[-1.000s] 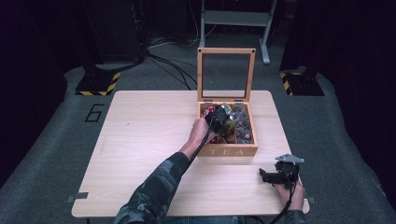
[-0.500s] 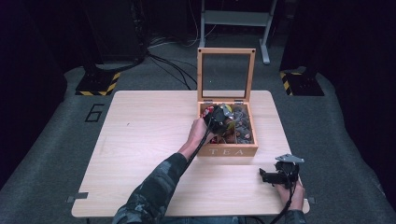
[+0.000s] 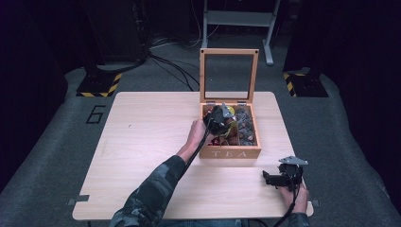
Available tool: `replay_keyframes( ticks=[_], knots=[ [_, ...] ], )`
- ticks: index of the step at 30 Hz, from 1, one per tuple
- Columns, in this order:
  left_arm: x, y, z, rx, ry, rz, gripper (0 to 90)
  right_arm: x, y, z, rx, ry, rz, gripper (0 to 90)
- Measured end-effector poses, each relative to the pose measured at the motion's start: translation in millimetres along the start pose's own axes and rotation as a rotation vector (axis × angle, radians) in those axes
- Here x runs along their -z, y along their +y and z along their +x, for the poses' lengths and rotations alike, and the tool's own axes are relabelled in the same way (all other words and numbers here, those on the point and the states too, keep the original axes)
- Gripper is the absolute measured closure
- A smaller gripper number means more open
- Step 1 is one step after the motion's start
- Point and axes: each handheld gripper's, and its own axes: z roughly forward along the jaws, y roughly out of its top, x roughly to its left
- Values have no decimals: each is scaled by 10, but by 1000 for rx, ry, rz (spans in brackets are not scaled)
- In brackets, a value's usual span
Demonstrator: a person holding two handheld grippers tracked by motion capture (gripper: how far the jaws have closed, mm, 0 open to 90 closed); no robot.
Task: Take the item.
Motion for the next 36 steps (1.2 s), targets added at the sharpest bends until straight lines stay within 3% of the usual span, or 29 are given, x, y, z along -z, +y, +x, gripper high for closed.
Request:
replay_keyframes(
  ticks=[16,36],
  knots=[
    [316,4,35,-5,6,-58,633,0,0,0,1,0,0,0],
    [700,-270,239,47,62,-101,634,0,0,1,-2,0,1,0]
  ],
)
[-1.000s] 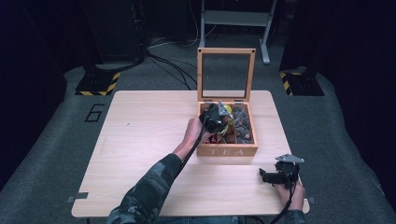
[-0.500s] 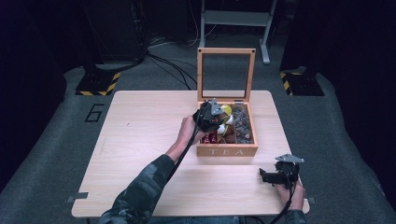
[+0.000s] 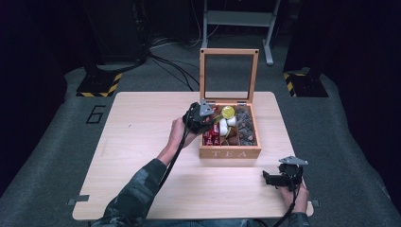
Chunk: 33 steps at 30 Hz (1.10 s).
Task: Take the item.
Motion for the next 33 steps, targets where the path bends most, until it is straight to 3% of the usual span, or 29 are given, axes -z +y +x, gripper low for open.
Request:
replay_keyframes(
  ticks=[22,33],
  knots=[
    [257,-346,281,83,52,-14,634,0,0,2,-2,-1,0,0],
    [280,-561,388,113,71,19,634,0,1,2,-9,-6,-2,0]
  ],
)
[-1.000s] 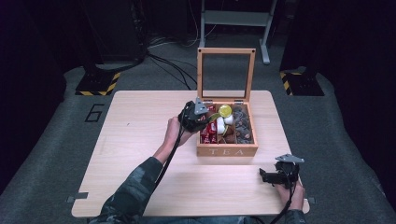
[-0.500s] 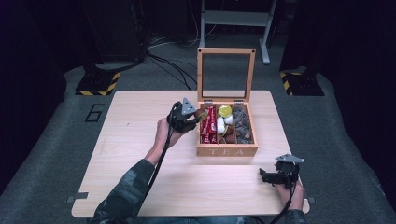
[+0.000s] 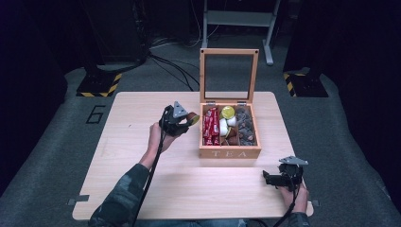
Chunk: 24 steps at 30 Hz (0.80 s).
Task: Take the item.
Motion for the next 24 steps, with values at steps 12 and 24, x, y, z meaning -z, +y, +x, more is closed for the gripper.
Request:
replay_keyframes(
  ticks=[12,24],
  knots=[
    [-81,-240,127,40,13,55,635,0,0,1,0,-1,0,0],
    [-257,-523,231,106,-5,133,635,0,0,1,-2,-3,0,0]
  ],
)
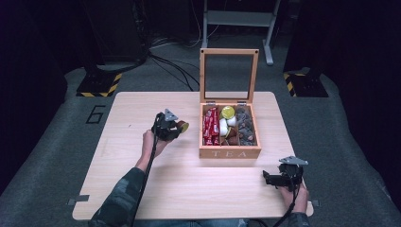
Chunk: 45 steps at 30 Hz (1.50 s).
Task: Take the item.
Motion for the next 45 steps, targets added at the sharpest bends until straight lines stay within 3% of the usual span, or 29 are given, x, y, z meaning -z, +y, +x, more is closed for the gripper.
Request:
replay_keyframes(
  ticks=[12,31,40,45],
  knots=[
    [-131,-147,-26,12,-31,34,634,1,0,0,-4,-2,0,0],
    [-202,-279,-19,69,-74,72,629,2,-1,2,-7,-4,0,0],
    [-217,-281,-24,59,-41,70,602,2,-1,2,-7,-4,0,0],
    [-246,-300,-23,74,-25,68,509,2,-2,2,-6,-4,0,0]
  ],
)
